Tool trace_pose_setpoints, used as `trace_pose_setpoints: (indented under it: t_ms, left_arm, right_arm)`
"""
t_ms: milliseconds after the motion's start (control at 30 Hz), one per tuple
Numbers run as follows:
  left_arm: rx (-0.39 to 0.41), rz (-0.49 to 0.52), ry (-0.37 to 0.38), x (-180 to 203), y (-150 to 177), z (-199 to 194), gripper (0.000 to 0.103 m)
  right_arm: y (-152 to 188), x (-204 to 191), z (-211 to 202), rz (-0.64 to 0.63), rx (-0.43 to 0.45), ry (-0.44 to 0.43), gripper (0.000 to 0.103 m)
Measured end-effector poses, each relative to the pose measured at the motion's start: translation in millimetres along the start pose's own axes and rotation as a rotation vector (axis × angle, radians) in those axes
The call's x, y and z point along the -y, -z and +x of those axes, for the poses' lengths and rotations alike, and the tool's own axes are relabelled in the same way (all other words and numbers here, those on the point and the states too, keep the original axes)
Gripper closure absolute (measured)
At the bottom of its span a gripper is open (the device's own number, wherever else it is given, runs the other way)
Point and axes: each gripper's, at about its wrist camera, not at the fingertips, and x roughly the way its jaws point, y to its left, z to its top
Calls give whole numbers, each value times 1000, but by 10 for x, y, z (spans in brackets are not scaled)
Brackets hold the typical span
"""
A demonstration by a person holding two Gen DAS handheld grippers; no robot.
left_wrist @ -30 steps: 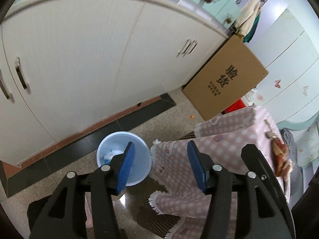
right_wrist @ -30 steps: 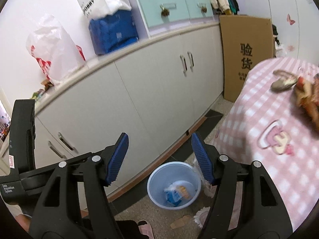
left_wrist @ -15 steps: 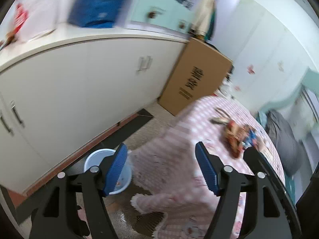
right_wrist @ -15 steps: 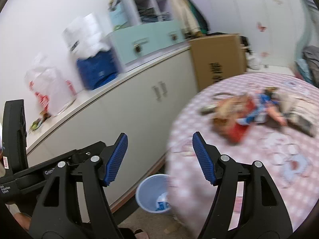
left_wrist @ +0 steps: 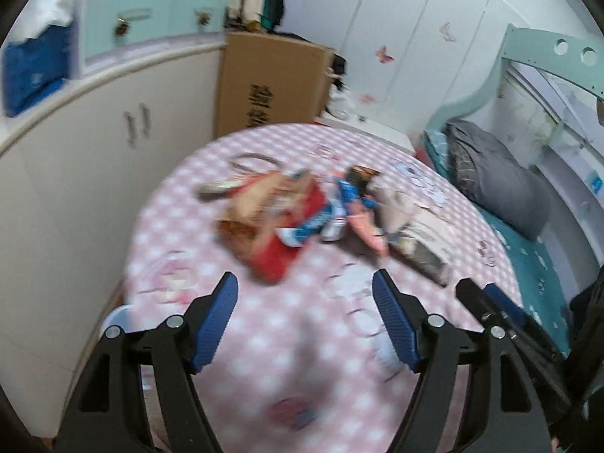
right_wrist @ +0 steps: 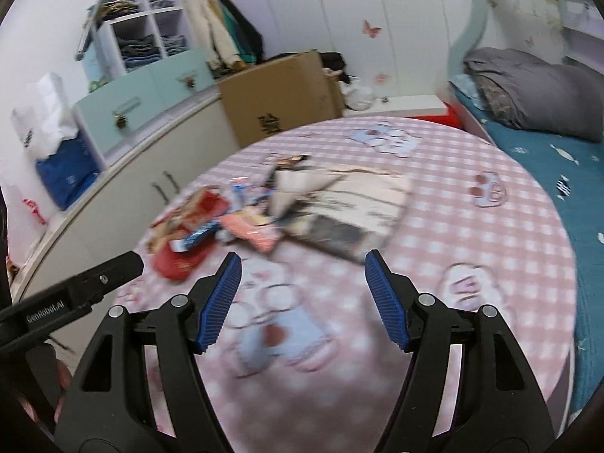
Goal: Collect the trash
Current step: 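Move both open grippers back over the table, then grasp the blue-orange wrapper with the left gripper while the right grasps the newspaper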
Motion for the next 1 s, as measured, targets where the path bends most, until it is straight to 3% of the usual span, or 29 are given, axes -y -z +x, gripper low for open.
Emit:
trace_pose_setpoints:
  t_ms: [367,433,533,567,600,767,1000]
  left_arm:
    - [-26,-49,69,380,-138,703,33]
    - [-33,-54,60,390,-151,803,42]
    - [-72,-84,92,355,-181,955,65]
    - [-85,-95,117,338,-185,1001,86]
    - [-93,-97,128,334,-180,1024,99]
    - [-26,-76,136,321,-155,857,101]
    - [154,-107,15,80,-181,242,102]
  right_arm:
    - [-156,431,258,32,-11,19,35]
    - [-191,463,311,31,-21,1,35]
    - [-230,424,341,-2,-24,5,35]
    - [-242,415,350,-7,-25,3,35]
    - [-258,408,367,-11,-29,-2,35]
    - [-274,348,400,-10,-34,-32,35]
    - [-347,76,621,-11,-85,-108,35]
